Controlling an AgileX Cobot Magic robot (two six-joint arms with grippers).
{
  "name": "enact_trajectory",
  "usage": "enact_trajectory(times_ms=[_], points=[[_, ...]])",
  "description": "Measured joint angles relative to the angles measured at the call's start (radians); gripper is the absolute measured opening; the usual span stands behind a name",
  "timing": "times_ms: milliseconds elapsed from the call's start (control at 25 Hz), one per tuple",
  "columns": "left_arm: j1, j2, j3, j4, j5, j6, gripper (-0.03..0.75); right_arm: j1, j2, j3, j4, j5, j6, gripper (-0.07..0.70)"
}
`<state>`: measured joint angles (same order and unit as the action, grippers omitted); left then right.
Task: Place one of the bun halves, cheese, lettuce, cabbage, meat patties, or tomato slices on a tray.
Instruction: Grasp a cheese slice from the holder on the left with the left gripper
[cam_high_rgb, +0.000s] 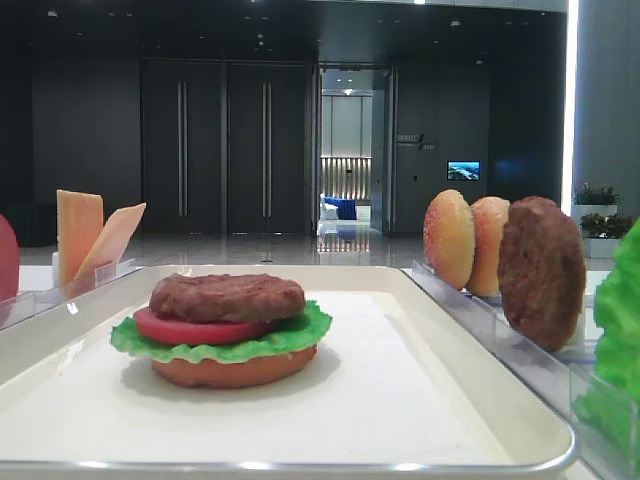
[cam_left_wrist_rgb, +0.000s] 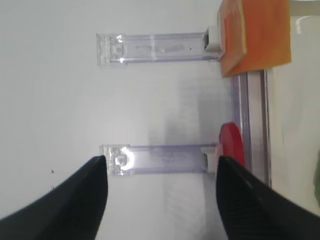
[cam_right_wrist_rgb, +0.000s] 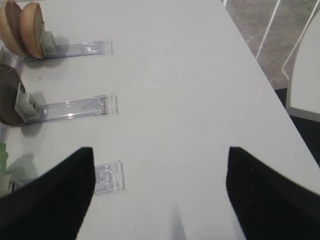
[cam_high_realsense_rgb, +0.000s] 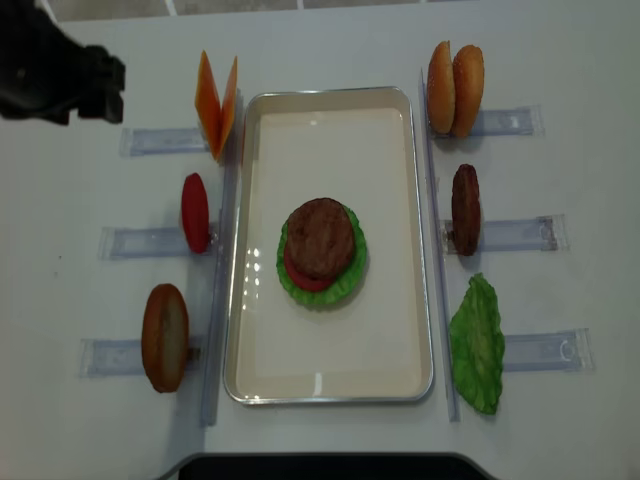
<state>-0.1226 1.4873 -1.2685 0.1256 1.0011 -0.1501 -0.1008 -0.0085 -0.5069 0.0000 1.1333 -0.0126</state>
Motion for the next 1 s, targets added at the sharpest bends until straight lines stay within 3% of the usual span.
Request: enact_trajectory(times_ms=[240, 440, 680, 1000], points=[[0.000, 0.356, -0.441, 0.000, 0.198, 0.027, 0.516, 0.000, 0.000, 0.000, 0.009, 0.000, 0.000, 0.518], [0.000, 0.506, -0.680, -0.058, 0.219, 0.034, 0.516, 0.000, 0.000, 0.000, 0.017, 0.000, 0.000, 0.518], [-0.028, 0.573, -0.720, -0.070, 0.227, 0.020, 0.516, 0.000, 0.000, 0.000, 0.018, 0.000, 0.000, 0.518], [-0.175, 0.581, -0.724, -0.070, 0.220, -0.079, 0.516, 0.000, 0.000, 0.000, 0.018, 0.000, 0.000, 0.518]])
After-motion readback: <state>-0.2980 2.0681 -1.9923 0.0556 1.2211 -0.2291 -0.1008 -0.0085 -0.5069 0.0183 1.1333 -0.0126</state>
